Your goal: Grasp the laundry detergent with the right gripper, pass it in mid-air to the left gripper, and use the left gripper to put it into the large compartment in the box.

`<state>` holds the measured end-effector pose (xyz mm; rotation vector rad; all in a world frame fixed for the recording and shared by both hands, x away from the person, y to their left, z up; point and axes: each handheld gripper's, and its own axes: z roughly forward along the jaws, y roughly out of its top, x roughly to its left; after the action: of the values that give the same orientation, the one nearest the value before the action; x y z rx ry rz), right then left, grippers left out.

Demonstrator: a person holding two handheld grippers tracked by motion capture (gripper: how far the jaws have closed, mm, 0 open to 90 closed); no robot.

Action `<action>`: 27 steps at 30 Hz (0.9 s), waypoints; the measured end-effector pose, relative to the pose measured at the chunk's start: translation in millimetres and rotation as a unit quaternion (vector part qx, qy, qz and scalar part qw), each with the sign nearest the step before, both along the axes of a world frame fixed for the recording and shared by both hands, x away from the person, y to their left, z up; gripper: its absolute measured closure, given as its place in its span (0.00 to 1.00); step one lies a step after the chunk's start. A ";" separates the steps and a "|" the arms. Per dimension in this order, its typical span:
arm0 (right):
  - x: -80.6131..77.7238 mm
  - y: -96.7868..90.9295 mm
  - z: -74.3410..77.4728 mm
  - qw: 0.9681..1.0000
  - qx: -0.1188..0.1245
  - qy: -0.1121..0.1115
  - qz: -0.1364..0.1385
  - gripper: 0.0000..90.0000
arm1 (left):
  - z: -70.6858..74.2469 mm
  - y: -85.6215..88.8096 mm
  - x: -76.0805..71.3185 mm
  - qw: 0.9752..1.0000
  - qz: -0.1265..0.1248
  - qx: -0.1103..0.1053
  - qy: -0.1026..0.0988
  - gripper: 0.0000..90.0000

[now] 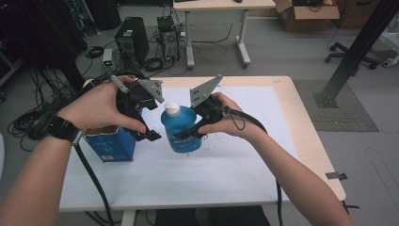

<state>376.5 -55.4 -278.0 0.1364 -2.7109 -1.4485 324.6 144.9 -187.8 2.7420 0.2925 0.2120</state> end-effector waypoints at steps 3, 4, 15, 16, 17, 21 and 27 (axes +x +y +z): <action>-3.3 11.0 1.1 1.000 -0.002 -0.002 0.006 0.47 | 2.7 -1.7 -0.2 1.000 -0.001 -0.001 -0.001 0.10; -4.4 14.8 1.4 1.000 -0.001 -0.001 0.009 0.47 | 3.5 -2.4 -0.6 1.000 -0.003 -0.002 -0.003 0.10; -8.6 30.7 -1.3 1.000 -0.005 0.002 0.026 0.47 | 4.8 -11.5 -2.9 1.000 -0.024 -0.005 -0.012 0.10; -8.9 31.1 -1.3 1.000 -0.006 0.001 0.026 0.47 | 4.3 -12.3 -2.7 1.000 -0.024 -0.005 -0.011 0.10; -9.4 31.6 -1.4 1.000 -0.006 0.001 0.026 0.47 | 3.6 -13.2 -2.4 1.000 -0.026 -0.004 -0.011 0.10; -9.5 32.0 -1.7 1.000 -0.004 0.004 0.027 0.47 | 1.8 -15.6 -1.8 1.000 -0.028 -0.001 -0.009 0.10; -9.2 31.4 -3.4 1.000 -0.006 0.004 0.027 0.47 | -1.2 -20.9 0.1 1.000 -0.028 0.012 -0.009 0.13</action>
<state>367.3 -24.0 -281.3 0.2007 -2.6889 -1.4143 324.7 124.1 -189.0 2.7660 0.2107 0.2264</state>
